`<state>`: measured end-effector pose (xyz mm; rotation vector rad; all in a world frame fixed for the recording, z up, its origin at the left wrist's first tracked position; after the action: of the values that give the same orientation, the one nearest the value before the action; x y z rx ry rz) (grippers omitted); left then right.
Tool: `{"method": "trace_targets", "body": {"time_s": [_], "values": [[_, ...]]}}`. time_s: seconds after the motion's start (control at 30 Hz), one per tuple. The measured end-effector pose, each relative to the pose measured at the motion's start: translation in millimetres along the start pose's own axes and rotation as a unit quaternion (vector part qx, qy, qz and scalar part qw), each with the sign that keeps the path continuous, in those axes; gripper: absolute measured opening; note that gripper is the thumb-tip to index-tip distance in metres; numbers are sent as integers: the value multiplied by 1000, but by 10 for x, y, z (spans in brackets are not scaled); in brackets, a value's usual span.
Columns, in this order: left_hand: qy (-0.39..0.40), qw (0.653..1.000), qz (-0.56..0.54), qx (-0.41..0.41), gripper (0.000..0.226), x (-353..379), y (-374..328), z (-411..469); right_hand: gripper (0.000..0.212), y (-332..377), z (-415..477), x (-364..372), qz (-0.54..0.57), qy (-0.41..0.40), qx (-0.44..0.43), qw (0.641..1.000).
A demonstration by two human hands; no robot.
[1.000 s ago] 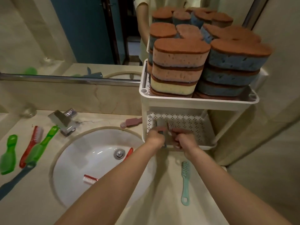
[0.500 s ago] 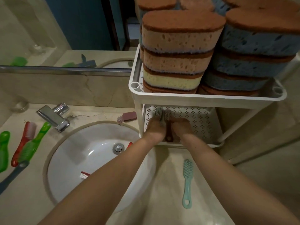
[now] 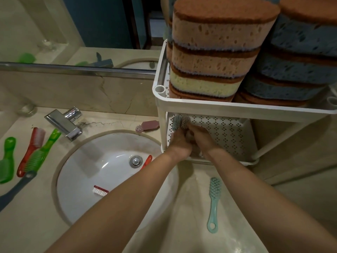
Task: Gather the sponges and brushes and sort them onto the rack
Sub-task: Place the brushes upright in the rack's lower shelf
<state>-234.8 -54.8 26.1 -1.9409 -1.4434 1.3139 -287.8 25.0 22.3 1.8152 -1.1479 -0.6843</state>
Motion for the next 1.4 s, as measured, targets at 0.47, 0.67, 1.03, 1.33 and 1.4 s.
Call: {"method": "trace_targets", "body": {"time_s": [0.47,0.67,1.03,1.33,1.4], "values": [[0,987,-96,125,70,-80,282,-565,33,-25,-449,141,19,-94,-65,993],[-120,963,-215,110,38,-241,625,-1102,35,-205,-1017,496,12,-101,-131,986],[-229,924,-305,35,33,-965,1866,-2541,23,-812,-2138,2008,-64,63,-117,989],[-346,880,-322,-52,27,-1449,3245,-3955,23,-1492,-2991,3542,-143,229,-104,957],[-371,864,-332,-73,26,-1491,3559,-4251,23,-1657,-3172,3854,-151,261,-101,948]]}}
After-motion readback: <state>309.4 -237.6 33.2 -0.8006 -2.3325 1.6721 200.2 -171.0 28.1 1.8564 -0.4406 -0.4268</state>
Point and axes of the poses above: each hand's wrist, its own z-axis towards the middle knuckle, its own x-axis out of the palm, y = z × x, the point moved 2 cm from there along z, towards the middle knuckle, and after that the axes turned 6 degrees about y, right-handed, at the moved point
